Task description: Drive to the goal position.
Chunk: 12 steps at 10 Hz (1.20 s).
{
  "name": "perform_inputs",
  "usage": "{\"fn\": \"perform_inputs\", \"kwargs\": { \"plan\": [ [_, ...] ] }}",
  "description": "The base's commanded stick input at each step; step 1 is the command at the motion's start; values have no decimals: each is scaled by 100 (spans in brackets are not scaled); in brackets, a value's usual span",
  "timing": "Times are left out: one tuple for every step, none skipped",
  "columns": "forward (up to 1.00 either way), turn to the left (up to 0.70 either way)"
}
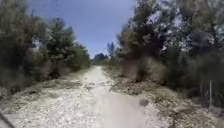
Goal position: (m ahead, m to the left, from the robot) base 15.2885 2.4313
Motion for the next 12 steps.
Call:
{"fn": "perform_inputs", "kwargs": {
  "plan": [
    [50, 50],
    [50, 50],
    [50, 50],
    [50, 50],
    [50, 26],
    [50, 0],
    [50, 0],
    [50, 0],
    [50, 0],
    [50, 0],
    [50, 0],
    [50, 0]
  ]
}}
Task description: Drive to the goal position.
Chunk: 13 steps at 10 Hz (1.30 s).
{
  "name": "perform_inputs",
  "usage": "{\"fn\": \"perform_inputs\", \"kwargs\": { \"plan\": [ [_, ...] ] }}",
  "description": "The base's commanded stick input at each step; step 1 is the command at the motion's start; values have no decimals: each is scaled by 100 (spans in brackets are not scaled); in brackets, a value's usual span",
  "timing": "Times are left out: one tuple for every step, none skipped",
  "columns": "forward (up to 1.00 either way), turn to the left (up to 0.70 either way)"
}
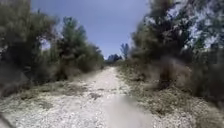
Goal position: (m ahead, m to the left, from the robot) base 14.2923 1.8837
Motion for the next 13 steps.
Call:
{"fn": "perform_inputs", "kwargs": {
  "plan": [
    [50, 0],
    [50, 0],
    [50, 0],
    [50, 0],
    [50, 0],
    [50, 0],
    [50, 0],
    [50, 0],
    [50, 0],
    [50, 0],
    [50, 0],
    [50, 0],
    [50, 0]
  ]
}}
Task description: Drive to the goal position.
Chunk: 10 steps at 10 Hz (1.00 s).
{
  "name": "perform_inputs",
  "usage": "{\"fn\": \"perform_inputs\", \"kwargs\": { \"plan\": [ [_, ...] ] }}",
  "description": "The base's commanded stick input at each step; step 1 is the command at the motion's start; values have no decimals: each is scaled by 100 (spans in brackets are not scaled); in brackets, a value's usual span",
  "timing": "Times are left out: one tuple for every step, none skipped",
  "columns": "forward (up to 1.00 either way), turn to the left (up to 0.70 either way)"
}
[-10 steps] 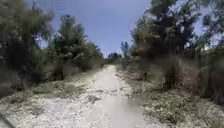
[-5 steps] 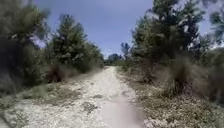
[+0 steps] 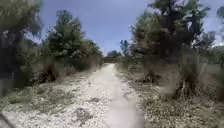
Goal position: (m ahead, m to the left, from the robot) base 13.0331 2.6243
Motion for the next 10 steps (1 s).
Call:
{"fn": "perform_inputs", "kwargs": {
  "plan": [
    [50, 0],
    [50, 0],
    [50, 0],
    [50, 0],
    [50, 0],
    [50, 0],
    [50, 0],
    [50, 0],
    [50, 0],
    [50, 0]
  ]
}}
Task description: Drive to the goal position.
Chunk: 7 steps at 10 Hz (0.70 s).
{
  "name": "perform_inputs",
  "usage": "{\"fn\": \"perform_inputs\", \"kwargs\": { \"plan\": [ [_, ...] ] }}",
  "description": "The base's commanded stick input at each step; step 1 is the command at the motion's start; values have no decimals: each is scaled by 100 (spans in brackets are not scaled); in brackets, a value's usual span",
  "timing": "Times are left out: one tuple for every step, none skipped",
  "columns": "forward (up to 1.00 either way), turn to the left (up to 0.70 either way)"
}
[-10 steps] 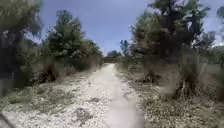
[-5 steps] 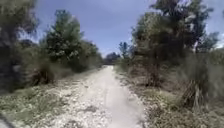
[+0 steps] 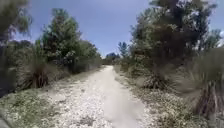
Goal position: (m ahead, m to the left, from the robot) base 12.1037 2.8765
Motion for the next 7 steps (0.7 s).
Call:
{"fn": "perform_inputs", "kwargs": {
  "plan": [
    [50, 0],
    [50, 0],
    [50, 0],
    [50, 0],
    [50, 0],
    [50, 0],
    [50, 0]
  ]
}}
